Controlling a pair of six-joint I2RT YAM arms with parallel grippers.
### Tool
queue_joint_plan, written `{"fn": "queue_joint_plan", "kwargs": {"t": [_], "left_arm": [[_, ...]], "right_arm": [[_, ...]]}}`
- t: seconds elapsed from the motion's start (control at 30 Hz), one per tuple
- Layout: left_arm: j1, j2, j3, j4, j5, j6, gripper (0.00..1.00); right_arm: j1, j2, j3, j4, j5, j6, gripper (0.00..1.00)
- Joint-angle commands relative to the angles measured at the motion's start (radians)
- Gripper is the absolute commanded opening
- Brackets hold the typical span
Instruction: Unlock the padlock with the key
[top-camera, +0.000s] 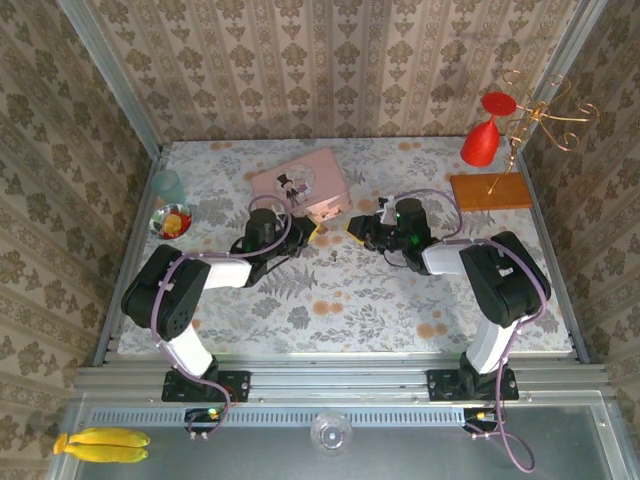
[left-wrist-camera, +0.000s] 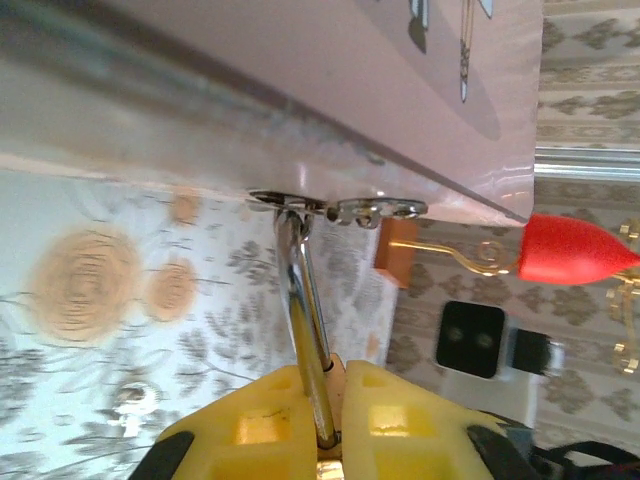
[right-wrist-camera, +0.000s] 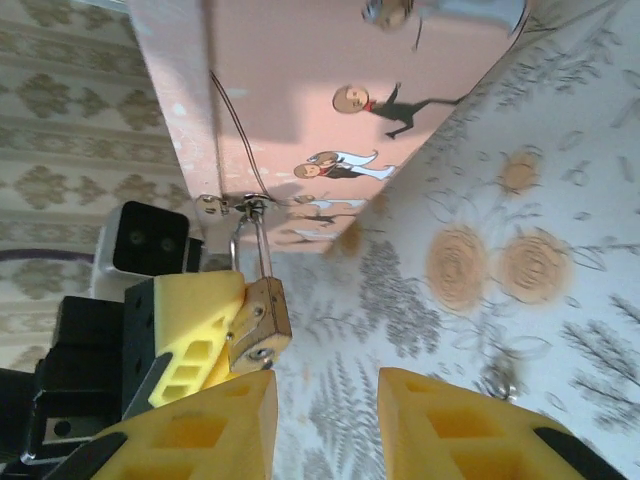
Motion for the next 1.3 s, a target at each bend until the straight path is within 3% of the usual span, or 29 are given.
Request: {"fn": "queue_joint_plan", "kwargs": {"t": [0.0, 0.47, 1.27], "left_arm": [[0.026, -0.042, 0.019, -0.053, 0.014, 0.135, 0.0], [0.064, -0.078, 0.006, -0.23, 0.006, 0.339, 0.0], [0.04, -0.02, -0.083, -0.108, 0.017, 0.319, 0.01]], "right_arm": [[0.03, -0.021, 0.05, -0.329, 0.079, -0.212, 0.34], [0.158, 0.141, 0.376, -0.79, 0.289, -0.465, 0.3], [0.185, 0.273, 0.527, -0.905, 0.33, -0.513, 0.25]]}}
